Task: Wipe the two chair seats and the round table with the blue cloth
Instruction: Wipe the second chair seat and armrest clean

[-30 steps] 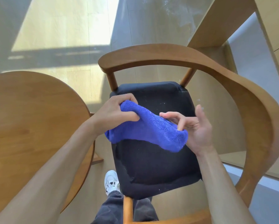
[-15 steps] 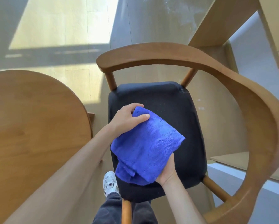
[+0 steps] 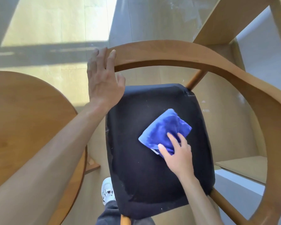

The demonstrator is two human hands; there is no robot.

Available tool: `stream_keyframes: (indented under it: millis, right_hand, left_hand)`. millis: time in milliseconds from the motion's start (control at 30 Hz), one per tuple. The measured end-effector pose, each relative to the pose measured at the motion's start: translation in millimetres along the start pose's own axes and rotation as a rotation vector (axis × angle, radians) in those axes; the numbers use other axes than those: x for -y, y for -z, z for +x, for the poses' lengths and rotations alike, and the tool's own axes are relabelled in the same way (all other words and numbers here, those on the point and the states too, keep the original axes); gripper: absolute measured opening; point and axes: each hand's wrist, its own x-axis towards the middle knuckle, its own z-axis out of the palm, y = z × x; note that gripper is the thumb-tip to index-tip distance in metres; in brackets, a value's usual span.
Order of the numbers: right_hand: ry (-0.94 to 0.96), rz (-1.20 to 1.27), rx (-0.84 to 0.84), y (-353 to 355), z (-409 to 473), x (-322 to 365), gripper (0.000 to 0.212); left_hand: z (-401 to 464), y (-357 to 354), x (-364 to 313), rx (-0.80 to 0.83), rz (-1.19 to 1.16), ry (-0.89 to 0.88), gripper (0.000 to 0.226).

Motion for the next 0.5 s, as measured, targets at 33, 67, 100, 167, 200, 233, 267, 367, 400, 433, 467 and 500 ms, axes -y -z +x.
stream_keyframes:
  millis: [33, 67, 100, 167, 200, 233, 267, 367, 400, 433, 467, 500]
  right_hand:
    - [0.043, -0.142, -0.039, -11, 4, 3, 0.058]
    - [0.082, -0.232, -0.088, -21, 9, 5, 0.060]
    - [0.116, -0.285, -0.130, -28, 16, 8, 0.063]
    - [0.186, -0.349, -0.144, -33, 30, 12, 0.072]
    - [0.223, -0.382, -0.111, -36, 37, 12, 0.077]
    - [0.260, -0.412, -0.073, -40, 43, 13, 0.081]
    - [0.290, -0.435, -0.045, -44, 47, 12, 0.083]
    - [0.315, -0.491, -0.038, -55, 55, 7, 0.076]
    - [0.318, -0.498, -0.059, -58, 57, 6, 0.071]
    - [0.319, -0.499, -0.077, -58, 60, 4, 0.066]
    - [0.322, -0.495, -0.107, -59, 65, 3, 0.062]
    - [0.326, -0.488, -0.144, -59, 69, 1, 0.059]
  left_hand:
    - [3, -3, 2, 0.015, 0.015, -0.003, 0.057]
    - [5, -7, 4, 0.024, 0.031, -0.010, 0.057]
    - [6, -10, 6, 0.022, 0.046, -0.019, 0.056]
    - [9, -15, 9, -0.001, 0.071, -0.037, 0.055]
    - [10, -17, 10, -0.010, 0.081, -0.043, 0.056]
    - [12, -20, 10, -0.014, 0.093, -0.050, 0.057]
    - [14, -22, 10, -0.013, 0.109, -0.057, 0.059]
    - [21, -32, 10, -0.026, 0.170, -0.075, 0.058]
    - [21, -34, 11, -0.043, 0.192, -0.080, 0.057]
    - [21, -37, 12, -0.065, 0.209, -0.082, 0.056]
    - [21, -40, 13, -0.087, 0.222, -0.086, 0.055]
    - [20, -42, 14, -0.107, 0.235, -0.092, 0.054]
